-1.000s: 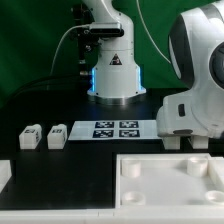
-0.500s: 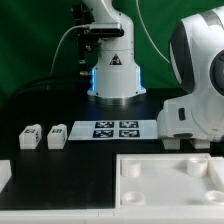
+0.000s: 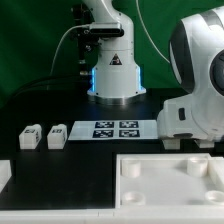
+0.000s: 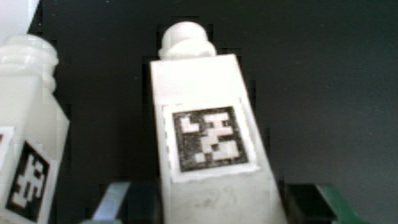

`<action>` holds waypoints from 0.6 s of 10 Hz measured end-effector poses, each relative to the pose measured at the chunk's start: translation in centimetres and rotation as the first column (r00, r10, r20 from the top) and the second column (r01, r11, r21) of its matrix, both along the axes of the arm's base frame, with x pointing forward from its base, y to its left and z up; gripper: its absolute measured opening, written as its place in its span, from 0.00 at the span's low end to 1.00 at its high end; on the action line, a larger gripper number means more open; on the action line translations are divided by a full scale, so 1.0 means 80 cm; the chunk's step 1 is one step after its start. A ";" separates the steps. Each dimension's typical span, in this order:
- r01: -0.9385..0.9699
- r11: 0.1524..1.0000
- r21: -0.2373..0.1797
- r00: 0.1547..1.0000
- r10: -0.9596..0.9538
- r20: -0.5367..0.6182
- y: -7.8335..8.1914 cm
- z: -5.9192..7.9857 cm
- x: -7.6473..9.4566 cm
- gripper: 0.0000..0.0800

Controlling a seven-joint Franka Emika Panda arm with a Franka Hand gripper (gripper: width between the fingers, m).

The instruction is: Assemble one leg

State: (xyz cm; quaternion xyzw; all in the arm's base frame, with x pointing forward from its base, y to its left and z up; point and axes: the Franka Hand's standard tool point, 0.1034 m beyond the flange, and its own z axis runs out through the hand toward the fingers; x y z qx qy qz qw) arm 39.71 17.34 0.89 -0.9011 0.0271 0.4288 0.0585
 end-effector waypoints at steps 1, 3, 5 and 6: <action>0.000 1.000 0.000 1.000 0.000 0.000 0.000 0.000 0.000 0.38; 0.000 1.000 0.000 1.000 0.000 0.000 0.000 0.000 0.000 0.38; -0.001 1.000 0.003 1.000 0.000 0.006 -0.001 0.002 0.003 0.38; -0.023 0.999 0.028 0.998 0.021 0.065 -0.009 0.025 0.029 0.37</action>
Offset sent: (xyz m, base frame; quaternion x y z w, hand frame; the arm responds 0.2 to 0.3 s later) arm 0.0000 0.0000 0.0000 0.0000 0.0000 0.0000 1.0000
